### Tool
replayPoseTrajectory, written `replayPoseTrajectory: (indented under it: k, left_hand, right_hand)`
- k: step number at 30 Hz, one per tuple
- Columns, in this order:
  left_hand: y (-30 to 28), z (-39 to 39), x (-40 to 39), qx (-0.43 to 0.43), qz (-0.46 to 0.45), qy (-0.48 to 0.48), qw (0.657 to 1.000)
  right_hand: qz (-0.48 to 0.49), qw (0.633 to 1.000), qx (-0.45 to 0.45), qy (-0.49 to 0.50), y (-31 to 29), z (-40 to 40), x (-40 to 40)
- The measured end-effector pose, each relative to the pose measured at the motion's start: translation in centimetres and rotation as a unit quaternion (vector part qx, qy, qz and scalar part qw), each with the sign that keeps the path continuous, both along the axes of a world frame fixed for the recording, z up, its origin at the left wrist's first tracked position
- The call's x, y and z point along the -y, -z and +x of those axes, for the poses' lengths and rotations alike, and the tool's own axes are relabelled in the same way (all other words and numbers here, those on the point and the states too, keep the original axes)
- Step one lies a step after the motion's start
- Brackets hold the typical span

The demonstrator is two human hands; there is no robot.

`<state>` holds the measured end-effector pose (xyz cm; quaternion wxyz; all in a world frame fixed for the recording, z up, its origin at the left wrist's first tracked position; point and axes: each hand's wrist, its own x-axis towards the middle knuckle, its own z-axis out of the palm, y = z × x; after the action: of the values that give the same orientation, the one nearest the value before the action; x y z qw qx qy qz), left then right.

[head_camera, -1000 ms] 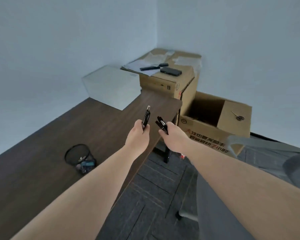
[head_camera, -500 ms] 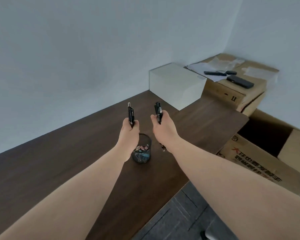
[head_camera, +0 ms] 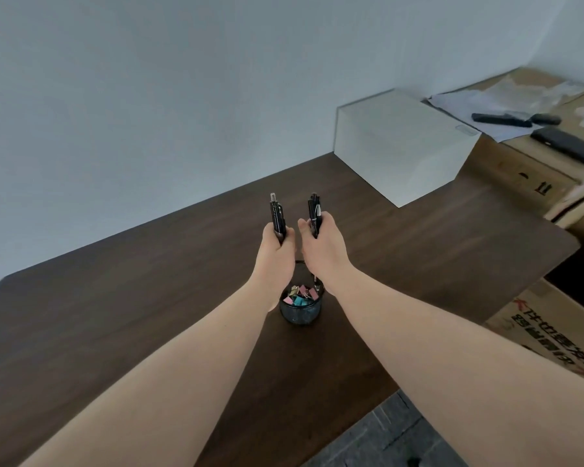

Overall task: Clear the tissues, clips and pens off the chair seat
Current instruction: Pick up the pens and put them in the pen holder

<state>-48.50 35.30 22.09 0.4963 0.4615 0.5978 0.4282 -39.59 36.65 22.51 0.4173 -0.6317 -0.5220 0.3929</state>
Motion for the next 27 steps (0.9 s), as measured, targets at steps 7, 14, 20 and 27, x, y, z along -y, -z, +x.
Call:
replayPoseTrajectory:
  k: [7, 14, 20, 27]
  left_hand:
    - [1.1, 0.3, -0.1, 0.022, -0.006, -0.014, 1.000]
    - [2.4, 0.3, 0.6, 0.010, -0.016, -0.033, 0.999]
    - [3.1, 0.7, 1.0, -0.016, -0.019, -0.052, 0.998]
    - [3.4, 0.5, 1.2, -0.062, -0.006, -0.056, 0.997]
  right_hand:
    - [-0.008, 1.000, -0.025, 0.001, 1.5, -0.8, -0.2]
    - [-0.017, 1.000, -0.015, -0.005, 2.9, -0.9, 0.3]
    - [-0.012, 1.000, 0.002, 0.003, 4.0, -0.9, 0.6]
    - [-0.027, 0.999, 0.022, 0.014, 4.7, -0.7, 0.8]
